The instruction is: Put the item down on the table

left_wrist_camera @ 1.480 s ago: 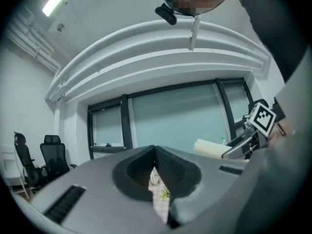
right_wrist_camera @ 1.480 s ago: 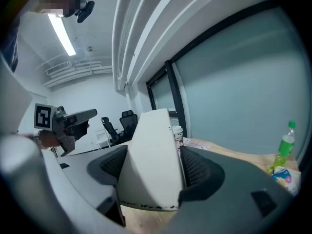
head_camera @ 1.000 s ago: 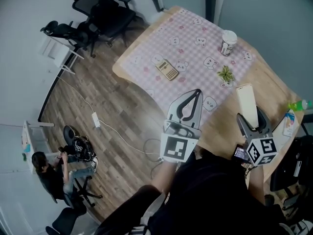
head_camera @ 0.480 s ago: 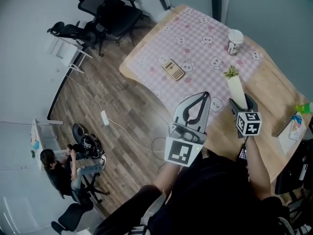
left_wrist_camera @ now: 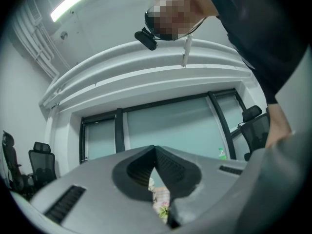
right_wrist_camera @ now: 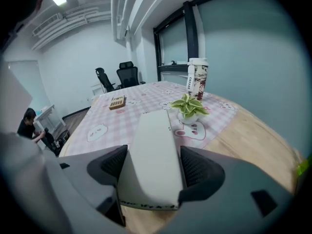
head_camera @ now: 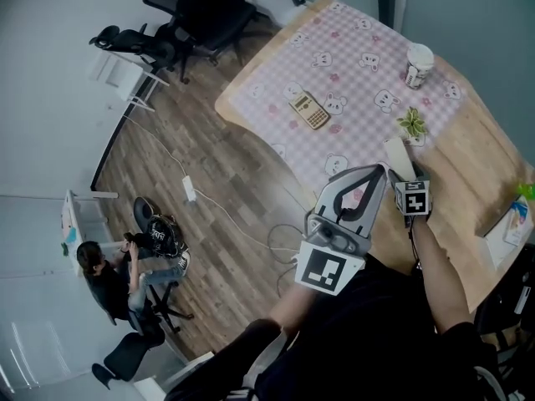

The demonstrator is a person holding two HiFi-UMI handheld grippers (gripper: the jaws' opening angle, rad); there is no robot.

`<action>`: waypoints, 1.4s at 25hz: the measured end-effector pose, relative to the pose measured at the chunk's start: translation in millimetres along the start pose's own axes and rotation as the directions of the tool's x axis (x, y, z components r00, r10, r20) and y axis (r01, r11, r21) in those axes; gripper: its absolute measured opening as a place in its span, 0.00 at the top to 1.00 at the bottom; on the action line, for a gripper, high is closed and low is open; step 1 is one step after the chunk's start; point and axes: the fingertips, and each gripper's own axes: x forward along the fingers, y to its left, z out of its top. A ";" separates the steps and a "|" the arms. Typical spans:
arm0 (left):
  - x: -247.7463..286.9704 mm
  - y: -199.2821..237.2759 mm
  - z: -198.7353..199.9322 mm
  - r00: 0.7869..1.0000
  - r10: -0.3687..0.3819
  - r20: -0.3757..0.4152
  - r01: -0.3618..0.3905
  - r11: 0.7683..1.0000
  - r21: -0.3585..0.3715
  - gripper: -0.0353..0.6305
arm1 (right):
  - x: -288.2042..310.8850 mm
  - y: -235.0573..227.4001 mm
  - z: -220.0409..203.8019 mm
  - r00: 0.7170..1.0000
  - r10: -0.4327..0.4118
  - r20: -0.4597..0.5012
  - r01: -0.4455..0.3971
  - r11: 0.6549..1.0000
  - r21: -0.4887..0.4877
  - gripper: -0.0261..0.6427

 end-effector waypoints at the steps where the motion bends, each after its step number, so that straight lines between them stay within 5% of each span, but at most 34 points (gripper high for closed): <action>1: -0.7 -0.2 -0.5 1.000 -0.001 -0.003 0.001 1.000 0.001 0.95 | 3.7 1.7 -3.4 1.000 -0.008 -0.007 0.008 1.000 -0.025 0.44; 25: -14.3 1.0 -5.5 0.999 -0.010 -0.035 0.011 0.999 0.046 0.95 | 35.5 8.0 -21.0 0.998 -0.028 -0.049 0.024 0.996 -0.084 0.44; 35: -14.4 -1.2 -7.2 0.999 -0.017 -0.036 0.019 0.999 0.051 0.95 | 35.7 12.9 -29.0 0.992 0.066 -0.109 -0.074 0.995 -0.069 0.42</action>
